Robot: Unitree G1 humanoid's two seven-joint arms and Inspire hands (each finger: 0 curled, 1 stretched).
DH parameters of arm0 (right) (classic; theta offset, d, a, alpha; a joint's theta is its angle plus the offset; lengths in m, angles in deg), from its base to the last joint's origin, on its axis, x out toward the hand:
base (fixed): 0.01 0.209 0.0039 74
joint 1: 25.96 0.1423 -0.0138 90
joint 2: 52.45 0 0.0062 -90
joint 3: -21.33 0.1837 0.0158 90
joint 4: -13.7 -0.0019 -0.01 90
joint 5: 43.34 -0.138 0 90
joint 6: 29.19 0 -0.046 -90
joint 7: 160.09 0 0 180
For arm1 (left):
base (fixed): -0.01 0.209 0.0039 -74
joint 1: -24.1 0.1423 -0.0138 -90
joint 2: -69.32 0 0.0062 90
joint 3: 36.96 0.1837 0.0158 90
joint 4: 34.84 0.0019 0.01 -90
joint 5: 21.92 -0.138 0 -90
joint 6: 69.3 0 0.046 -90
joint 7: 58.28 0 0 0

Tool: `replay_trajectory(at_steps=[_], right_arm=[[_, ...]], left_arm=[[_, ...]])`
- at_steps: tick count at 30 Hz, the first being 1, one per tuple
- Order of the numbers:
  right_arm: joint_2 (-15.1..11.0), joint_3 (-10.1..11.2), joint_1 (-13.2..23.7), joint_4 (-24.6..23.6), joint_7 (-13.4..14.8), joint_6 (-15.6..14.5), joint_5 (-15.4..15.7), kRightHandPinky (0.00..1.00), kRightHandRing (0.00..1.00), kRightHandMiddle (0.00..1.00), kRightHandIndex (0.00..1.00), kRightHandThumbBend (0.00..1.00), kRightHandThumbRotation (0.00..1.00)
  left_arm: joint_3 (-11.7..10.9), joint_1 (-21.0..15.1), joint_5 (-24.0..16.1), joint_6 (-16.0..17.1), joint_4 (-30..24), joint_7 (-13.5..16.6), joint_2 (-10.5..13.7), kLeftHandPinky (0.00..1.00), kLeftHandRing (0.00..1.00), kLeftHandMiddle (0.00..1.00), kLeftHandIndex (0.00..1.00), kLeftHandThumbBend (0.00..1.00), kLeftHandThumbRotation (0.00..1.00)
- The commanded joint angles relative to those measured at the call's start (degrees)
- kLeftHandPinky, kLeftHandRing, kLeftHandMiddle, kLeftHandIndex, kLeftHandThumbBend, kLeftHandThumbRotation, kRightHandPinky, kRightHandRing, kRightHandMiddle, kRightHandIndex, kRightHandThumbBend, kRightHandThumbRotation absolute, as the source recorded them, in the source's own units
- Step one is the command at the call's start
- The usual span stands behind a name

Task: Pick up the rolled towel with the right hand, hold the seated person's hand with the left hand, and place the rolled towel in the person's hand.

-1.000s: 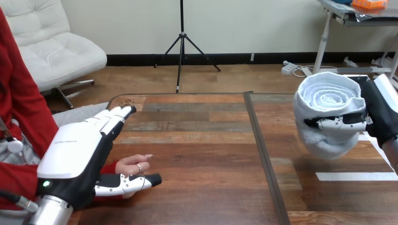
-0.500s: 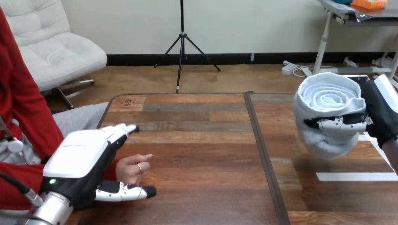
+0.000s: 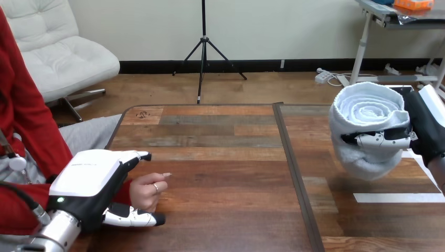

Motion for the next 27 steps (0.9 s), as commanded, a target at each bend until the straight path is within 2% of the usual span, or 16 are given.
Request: replay_trajectory(at_steps=[1, 14, 27], right_arm=[[0.58, 2.45, 2.36, -1.19, 0.06, 1.63, -2.00, 0.37, 0.41, 0.44, 0.43, 0.80, 0.00], [0.14, 2.49, 2.01, -1.55, 0.10, 1.12, -1.82, 0.38, 0.42, 0.44, 0.43, 0.79, 0.00], [-0.05, 2.78, 1.67, -2.39, -0.39, 0.14, -2.22, 0.37, 0.41, 0.44, 0.44, 0.79, 0.00]], left_arm=[[1.24, -4.95, -0.72, -1.65, 1.04, -0.67, 1.83, 0.82, 0.86, 0.86, 0.84, 1.00, 0.54], [3.53, -7.49, -1.40, -5.29, 3.12, -3.83, 2.65, 0.82, 0.86, 0.86, 0.84, 1.00, 0.49], [5.46, -9.59, -1.68, -6.07, 6.73, -3.43, 3.73, 0.81, 0.84, 0.84, 0.82, 1.00, 0.46]])
